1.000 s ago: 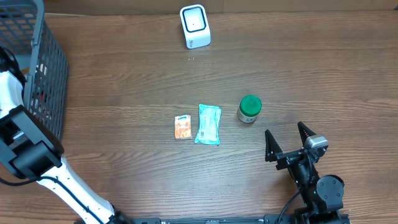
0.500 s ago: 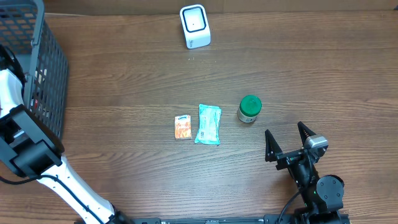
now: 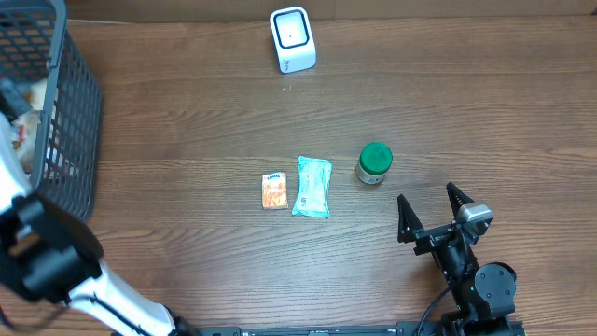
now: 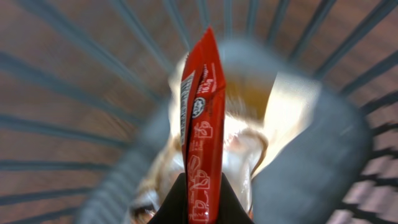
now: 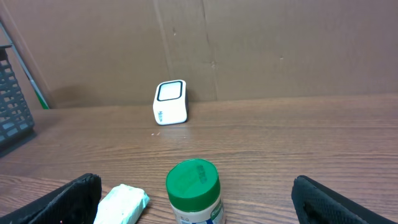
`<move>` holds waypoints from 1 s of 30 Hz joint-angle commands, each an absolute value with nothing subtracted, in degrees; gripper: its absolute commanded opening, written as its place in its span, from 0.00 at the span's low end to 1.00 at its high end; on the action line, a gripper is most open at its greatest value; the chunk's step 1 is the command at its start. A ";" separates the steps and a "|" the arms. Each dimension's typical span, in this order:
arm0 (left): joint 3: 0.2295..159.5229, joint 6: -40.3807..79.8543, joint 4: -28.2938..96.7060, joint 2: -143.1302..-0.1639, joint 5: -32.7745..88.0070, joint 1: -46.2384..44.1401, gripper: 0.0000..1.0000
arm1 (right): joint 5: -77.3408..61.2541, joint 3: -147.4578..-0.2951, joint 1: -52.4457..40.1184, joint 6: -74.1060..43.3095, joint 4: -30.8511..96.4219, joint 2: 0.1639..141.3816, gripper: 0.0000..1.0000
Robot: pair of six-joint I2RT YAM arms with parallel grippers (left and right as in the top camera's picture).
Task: Scan the item barcode
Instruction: 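Lift the held bag and red stick up out of the basket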
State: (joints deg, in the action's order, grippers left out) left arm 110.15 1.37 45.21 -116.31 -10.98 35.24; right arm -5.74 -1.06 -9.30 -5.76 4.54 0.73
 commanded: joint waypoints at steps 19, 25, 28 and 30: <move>110.63 -8.58 48.80 -121.05 -1.58 35.53 0.04 | -5.67 -0.47 -9.02 -6.00 4.32 0.40 1.00; 110.63 -15.44 49.25 -129.51 -4.60 35.46 0.33 | -5.67 -0.47 -9.02 -6.00 4.32 0.40 1.00; 110.63 -15.49 49.23 -132.29 -5.02 35.48 0.85 | -5.67 -0.47 -9.02 -6.00 4.32 0.40 1.00; 110.63 -15.55 49.52 -133.91 -5.04 35.48 0.95 | -5.67 -0.47 -9.02 -6.00 4.32 0.40 1.00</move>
State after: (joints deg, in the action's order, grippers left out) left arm 110.56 -12.82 49.32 -132.31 -4.49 35.27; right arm -5.76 -1.06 -9.30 -5.80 4.54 0.73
